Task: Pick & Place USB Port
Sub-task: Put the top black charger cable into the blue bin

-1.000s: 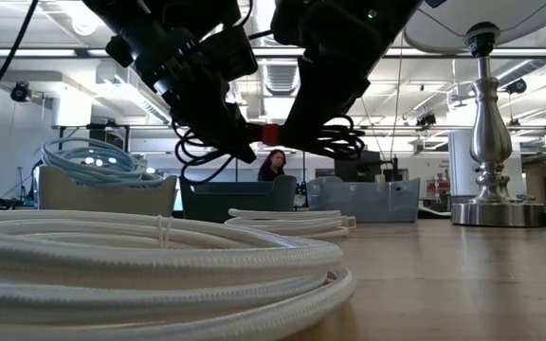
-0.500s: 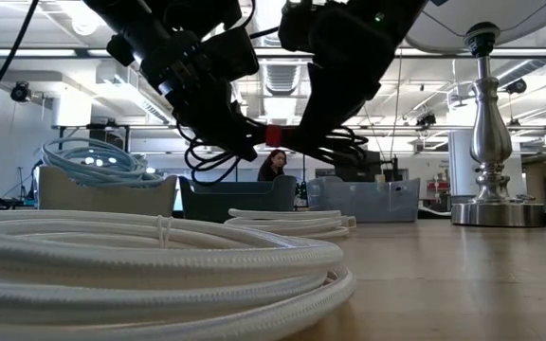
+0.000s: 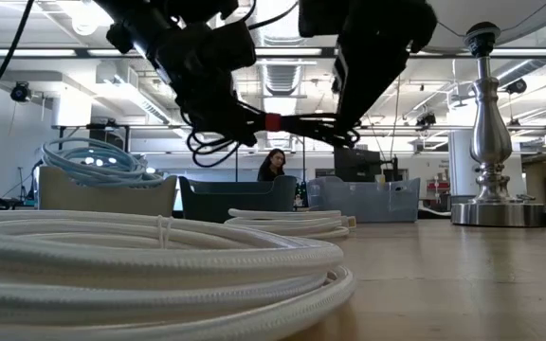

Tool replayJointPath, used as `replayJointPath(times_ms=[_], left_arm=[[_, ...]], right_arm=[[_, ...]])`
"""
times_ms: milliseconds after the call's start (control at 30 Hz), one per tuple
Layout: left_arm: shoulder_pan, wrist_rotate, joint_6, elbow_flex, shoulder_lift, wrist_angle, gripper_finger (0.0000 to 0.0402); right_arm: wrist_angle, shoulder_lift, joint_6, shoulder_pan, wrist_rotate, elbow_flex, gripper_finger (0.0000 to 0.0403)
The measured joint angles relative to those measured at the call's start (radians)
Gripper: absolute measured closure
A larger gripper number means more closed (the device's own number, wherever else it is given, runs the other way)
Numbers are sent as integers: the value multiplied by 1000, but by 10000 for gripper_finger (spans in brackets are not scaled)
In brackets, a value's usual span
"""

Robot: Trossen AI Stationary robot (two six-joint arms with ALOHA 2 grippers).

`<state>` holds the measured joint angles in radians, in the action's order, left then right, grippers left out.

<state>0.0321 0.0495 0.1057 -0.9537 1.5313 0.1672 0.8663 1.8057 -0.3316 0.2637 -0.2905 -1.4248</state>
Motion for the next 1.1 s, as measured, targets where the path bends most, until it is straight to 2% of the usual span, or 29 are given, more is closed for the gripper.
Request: replayJointPath(times_ms=[100,300,433,567,733,867,1000,1100], left_arm=[[-7,-41,-16,-36,-16,75,362],[-49,-250,-32,-129,-44,303,370],[-118,-256,-22,-189,-45,402,365],[-227,-226,-88,-207,-43,409,370],[-403,-36,-128,-205,-43,418,371],[-510,41,-191,-205,-30,426,368],[-546,67,-214,-205,11,428,370],[-548,71,-217,-204,59,429,371]], right_arm=[[83,0,-21,0,0,-24,236],[220,-1,-149,15,3,-22,242],[273,-3,-188,58,6,-21,248],[275,-26,-256,111,7,-21,254],[275,-57,-428,183,23,-21,261],[272,-61,-566,248,40,-21,266],[254,-57,-689,303,40,-21,271],[246,-54,-709,333,41,-20,274]])
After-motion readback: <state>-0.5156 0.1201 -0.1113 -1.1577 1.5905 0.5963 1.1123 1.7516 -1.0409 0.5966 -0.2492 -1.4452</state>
